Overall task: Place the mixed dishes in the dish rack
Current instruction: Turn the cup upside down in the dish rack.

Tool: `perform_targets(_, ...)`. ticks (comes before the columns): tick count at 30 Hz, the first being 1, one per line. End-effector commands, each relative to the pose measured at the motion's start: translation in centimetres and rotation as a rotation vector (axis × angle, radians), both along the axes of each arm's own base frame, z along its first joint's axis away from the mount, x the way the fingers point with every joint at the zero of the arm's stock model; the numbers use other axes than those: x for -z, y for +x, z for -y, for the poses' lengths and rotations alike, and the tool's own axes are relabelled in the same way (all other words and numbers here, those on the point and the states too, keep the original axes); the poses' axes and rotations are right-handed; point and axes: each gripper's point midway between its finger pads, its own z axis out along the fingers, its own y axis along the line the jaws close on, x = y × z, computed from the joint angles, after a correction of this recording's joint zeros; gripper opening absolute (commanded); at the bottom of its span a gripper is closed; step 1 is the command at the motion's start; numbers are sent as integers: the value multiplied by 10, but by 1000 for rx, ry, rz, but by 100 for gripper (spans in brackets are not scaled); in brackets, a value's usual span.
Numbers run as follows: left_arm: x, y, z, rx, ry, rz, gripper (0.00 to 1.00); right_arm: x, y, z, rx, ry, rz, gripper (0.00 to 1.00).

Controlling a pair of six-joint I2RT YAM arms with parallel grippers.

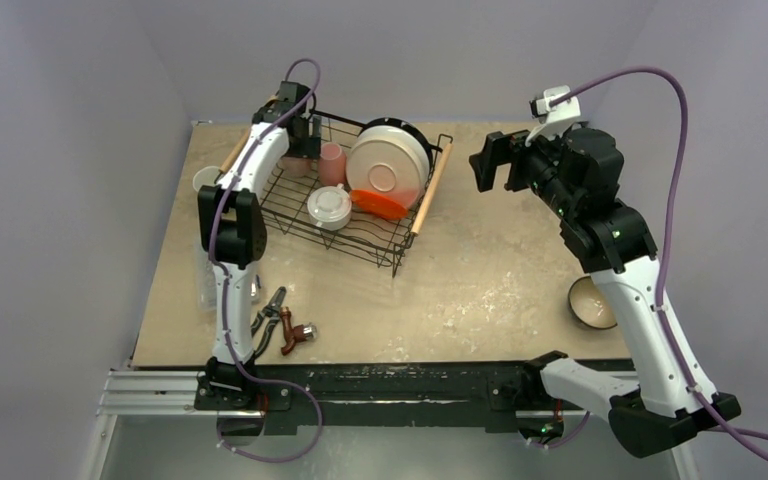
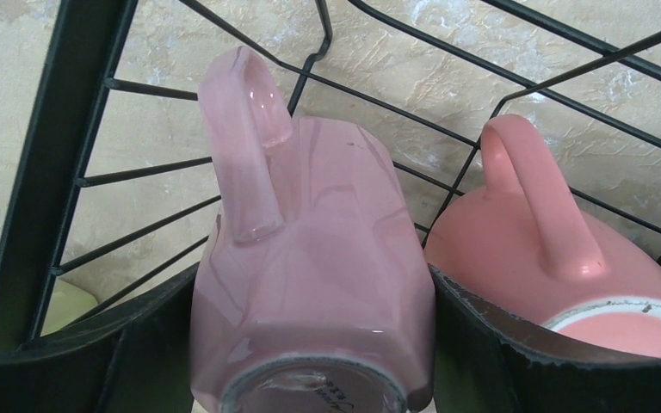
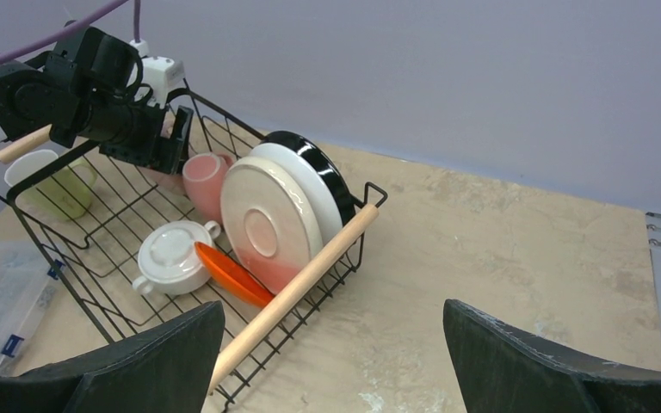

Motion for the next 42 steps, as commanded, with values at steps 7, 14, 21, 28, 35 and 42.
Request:
perform_targets(7, -73, 28, -3, -13, -28, 216, 97, -25, -3, -10, -57, 32, 67, 99)
perform_targets(14, -85, 26, -5, -6, -37, 232, 100, -23, -7, -13, -78, 43, 60, 99)
perform_targets(21, -104, 12, 0, 6, -76, 237, 96, -21, -8, -16, -87, 70, 64, 99)
perform_targets(28, -117, 5, 3, 5, -112, 254, 90, -24, -5, -22, -109, 98, 68, 99)
perform_targets(35, -137, 19, 10, -1, -180, 342, 62, -19, -3, -23, -105, 102, 46, 99)
perform_targets(42, -126, 34, 12, -16, -213, 346, 58, -24, -1, -21, -94, 84, 57, 99)
